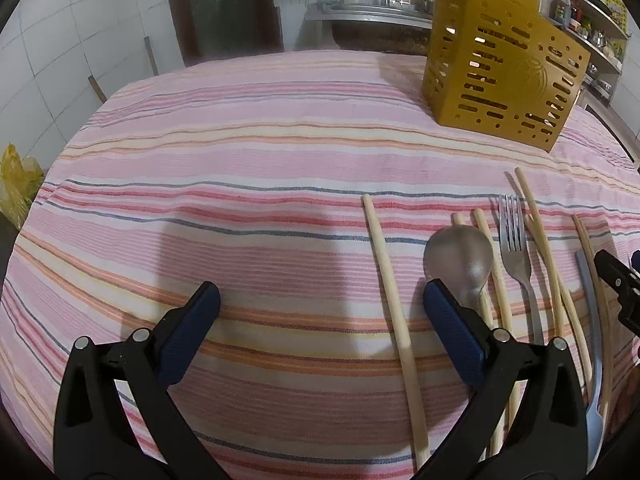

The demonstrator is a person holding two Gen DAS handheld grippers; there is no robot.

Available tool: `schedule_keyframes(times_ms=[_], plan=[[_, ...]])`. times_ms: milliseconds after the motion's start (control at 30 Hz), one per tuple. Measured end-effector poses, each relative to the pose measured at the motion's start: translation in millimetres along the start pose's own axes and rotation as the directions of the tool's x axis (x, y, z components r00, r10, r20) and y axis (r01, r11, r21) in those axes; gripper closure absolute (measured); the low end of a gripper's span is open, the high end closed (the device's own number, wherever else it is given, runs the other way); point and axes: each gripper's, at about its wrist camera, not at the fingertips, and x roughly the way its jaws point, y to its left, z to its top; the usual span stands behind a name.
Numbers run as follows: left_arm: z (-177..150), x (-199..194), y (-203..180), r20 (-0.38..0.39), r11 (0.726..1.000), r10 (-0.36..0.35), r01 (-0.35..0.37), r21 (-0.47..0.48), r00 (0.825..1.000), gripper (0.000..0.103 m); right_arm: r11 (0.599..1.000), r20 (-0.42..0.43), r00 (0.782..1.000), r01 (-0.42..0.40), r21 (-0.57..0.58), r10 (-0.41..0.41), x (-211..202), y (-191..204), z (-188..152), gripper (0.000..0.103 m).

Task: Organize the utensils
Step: 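Close the right tool on a wooden chopstick while the left tool grasps another chopstick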

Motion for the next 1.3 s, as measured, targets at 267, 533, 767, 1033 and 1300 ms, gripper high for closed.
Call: schedule_keyframes(times_ms=[267,533,767,1033,1300], plan=[[1.9,1.5,-0.7,-0.009,1.0,0.011,-0.011,0.0,1.0,0.004,1.0,-0.038,0.999,0.023,-0.021,-0.024,7.0,4.6,0.6,0.004],[3.2,2.2,-4.7,-0.017,0.999,0.031,-0.03,0.013,0.999,0.004,0.998,-0.022,1.0,0.004,-0.061,-0.006,3.2,16.7,0.0,0.024],[6.7,-2.1,-5.2,-0.006,1.0,0.025,-0.025,0.003,1.0,0.012,0.993,-0.003,1.0,-0.027,-0.112,0.027,-2.7,35.1,-1.4,0.058],[20.1,-3.7,-9.2,-0.024,1.0,-0.009,0.009,-0.006,1.0,0.057,0.995,-0.02,0.996,-0.083,-0.049,0.082,3.4,28.7,9.4,0.08],[28.7,1.0,-16.9,-0.044,0.999,-0.031,0.032,0.014,0.999,0.091,0.995,-0.039,0.996,-0.086,-0.049,0.084,10.5,34.3,22.1,0.096]])
